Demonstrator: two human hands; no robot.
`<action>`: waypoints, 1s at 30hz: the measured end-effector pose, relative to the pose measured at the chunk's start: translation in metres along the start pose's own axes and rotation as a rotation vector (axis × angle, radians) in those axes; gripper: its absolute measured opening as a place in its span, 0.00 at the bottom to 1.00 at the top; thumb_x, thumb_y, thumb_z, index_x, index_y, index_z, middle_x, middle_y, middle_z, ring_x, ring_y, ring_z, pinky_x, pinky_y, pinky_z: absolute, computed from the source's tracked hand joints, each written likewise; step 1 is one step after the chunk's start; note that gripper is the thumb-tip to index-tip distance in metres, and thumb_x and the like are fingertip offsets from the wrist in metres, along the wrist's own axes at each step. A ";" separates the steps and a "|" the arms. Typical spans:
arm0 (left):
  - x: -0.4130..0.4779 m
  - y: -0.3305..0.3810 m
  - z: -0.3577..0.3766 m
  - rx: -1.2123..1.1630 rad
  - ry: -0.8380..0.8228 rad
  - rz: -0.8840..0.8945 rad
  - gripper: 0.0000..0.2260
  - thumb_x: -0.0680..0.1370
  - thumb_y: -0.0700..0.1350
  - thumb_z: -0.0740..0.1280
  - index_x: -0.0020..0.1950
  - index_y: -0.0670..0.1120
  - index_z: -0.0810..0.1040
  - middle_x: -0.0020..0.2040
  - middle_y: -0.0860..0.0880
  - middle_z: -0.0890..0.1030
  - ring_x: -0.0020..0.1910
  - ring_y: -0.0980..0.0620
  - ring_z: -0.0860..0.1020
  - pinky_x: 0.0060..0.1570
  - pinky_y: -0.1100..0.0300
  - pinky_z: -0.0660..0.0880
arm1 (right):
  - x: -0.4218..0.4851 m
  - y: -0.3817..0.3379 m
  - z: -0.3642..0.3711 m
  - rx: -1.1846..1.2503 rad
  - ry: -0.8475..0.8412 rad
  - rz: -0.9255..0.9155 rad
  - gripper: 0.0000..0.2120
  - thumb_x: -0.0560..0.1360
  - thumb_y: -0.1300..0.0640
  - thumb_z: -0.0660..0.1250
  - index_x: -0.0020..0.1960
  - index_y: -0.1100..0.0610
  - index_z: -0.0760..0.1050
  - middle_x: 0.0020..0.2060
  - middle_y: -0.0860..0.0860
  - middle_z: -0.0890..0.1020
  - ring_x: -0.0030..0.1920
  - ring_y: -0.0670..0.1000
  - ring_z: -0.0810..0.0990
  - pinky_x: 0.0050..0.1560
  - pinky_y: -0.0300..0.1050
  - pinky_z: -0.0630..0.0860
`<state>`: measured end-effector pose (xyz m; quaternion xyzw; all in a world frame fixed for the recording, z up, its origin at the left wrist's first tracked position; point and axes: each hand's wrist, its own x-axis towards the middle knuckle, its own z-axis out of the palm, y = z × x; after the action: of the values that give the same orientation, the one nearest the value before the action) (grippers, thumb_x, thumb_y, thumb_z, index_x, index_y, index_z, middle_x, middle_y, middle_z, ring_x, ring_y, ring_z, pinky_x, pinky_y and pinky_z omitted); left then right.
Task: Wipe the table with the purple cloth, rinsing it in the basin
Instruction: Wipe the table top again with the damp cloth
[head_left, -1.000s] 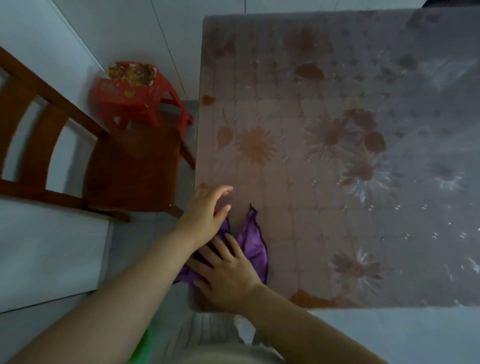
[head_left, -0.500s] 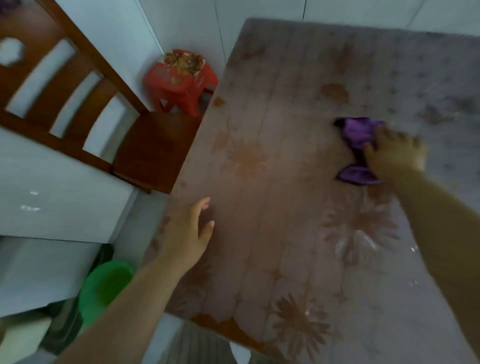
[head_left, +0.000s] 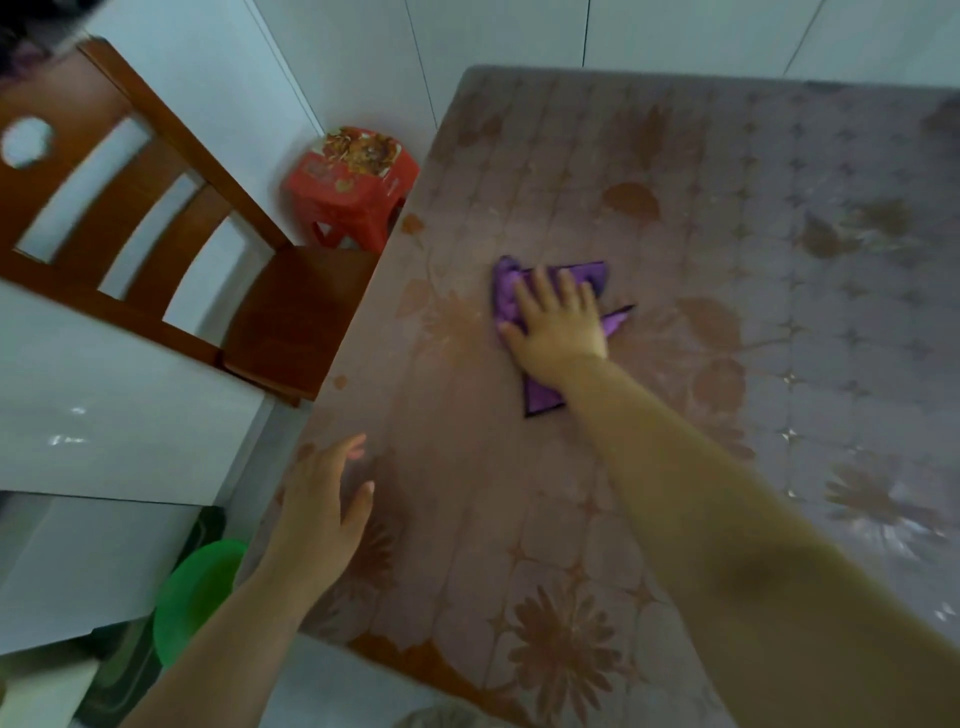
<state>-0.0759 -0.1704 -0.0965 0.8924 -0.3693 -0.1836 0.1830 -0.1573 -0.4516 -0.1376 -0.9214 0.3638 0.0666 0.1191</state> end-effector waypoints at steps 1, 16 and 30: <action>-0.004 0.001 -0.001 -0.003 0.003 0.011 0.20 0.76 0.45 0.63 0.68 0.50 0.64 0.62 0.48 0.73 0.63 0.49 0.69 0.64 0.52 0.66 | -0.012 -0.026 0.007 0.009 -0.024 -0.078 0.30 0.78 0.40 0.48 0.76 0.51 0.47 0.76 0.52 0.48 0.75 0.57 0.44 0.72 0.55 0.40; -0.080 -0.014 0.016 0.006 -0.105 0.205 0.24 0.73 0.40 0.67 0.68 0.46 0.67 0.62 0.41 0.75 0.61 0.40 0.72 0.63 0.45 0.67 | -0.326 0.079 0.065 0.031 0.081 0.395 0.26 0.78 0.42 0.46 0.74 0.46 0.54 0.75 0.50 0.56 0.74 0.58 0.55 0.71 0.56 0.51; -0.135 -0.018 0.000 0.047 -0.104 0.330 0.24 0.75 0.43 0.64 0.70 0.49 0.62 0.68 0.45 0.70 0.66 0.43 0.67 0.64 0.45 0.66 | -0.228 -0.140 0.072 0.131 -0.080 -0.059 0.25 0.80 0.46 0.47 0.76 0.48 0.46 0.76 0.51 0.45 0.75 0.55 0.41 0.73 0.54 0.41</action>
<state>-0.1545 -0.0599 -0.0791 0.8129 -0.5241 -0.1885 0.1703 -0.2298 -0.1844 -0.1353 -0.9187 0.3348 0.0759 0.1954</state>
